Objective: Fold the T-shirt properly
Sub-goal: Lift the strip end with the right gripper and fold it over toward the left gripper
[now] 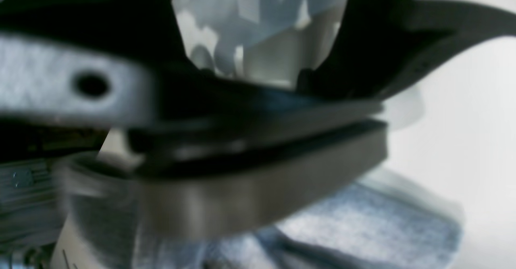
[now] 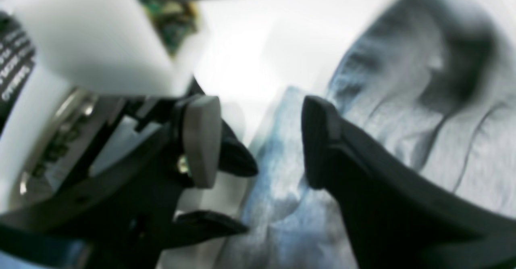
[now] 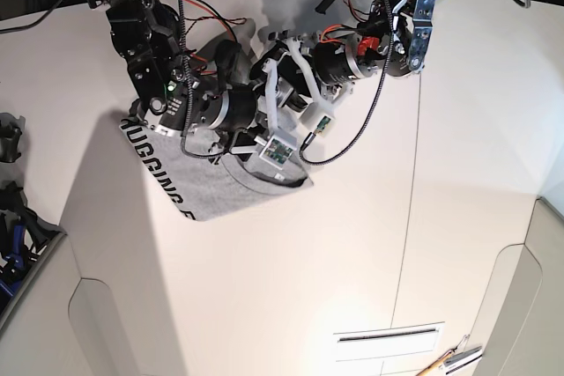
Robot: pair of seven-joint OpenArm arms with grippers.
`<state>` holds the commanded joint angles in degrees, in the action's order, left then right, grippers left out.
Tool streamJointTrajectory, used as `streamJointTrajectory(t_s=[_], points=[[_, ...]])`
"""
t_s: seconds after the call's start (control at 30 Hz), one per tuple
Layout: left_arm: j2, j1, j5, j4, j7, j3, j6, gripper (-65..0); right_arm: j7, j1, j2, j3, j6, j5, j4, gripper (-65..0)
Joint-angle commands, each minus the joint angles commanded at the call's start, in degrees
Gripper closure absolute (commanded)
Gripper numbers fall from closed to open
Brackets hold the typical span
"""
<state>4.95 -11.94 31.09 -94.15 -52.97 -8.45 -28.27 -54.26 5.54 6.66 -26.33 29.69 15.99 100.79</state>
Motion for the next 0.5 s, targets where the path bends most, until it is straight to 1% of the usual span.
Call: streamJointTrajectory(t_s=[0.1,0.13,0.2,0.27,0.37,0.4,0.43,0.47,0.5], points=[[0.0,-2.1,1.1,-3.8,0.0,3.9,-1.6,-32.6,-0.2,0.0,0.0,-0.6,-2.54,-0.6,1.5,-32.1],[0.0,-2.7,1.7,-4.9,0.0,5.3,-1.6,-32.6,-0.3,0.0,0.0,-0.1,-2.93,-0.9,2.7,-32.1],[0.0,-3.2,3.3,-6.4,-0.4,7.4,-2.7,-32.6,-0.2,0.0,0.0,1.9,-2.91,-1.2,4.2,-32.1],[0.0,-3.2,4.4,-6.6,-1.1,8.2,-2.8,-32.6,-0.2,0.0,0.0,4.8,-2.93,-1.2,4.7,-32.1],[0.0,-3.7,4.6,-6.6,-1.3,8.2,-2.9,-32.6,0.9,0.2,0.0,9.9,-2.99,-1.2,4.7,-31.8],[0.0,-3.7,4.8,-6.6,-1.3,8.1,-3.1,-30.1,1.4,0.4,0.0,11.8,-3.74,-1.2,4.7,-29.6],[0.0,-3.6,5.4,-6.6,-1.3,8.1,-3.6,-24.2,1.6,0.9,0.0,13.7,-4.76,-1.3,4.6,-24.6],[0.0,-3.6,6.6,-6.6,-1.3,8.0,-4.9,-15.9,2.3,1.3,0.0,15.8,-5.57,-1.7,4.6,-17.1],[0.0,-3.6,8.2,-6.6,-1.3,7.6,-5.9,-8.3,3.4,1.6,0.0,17.8,-5.97,-2.5,4.6,-8.1]])
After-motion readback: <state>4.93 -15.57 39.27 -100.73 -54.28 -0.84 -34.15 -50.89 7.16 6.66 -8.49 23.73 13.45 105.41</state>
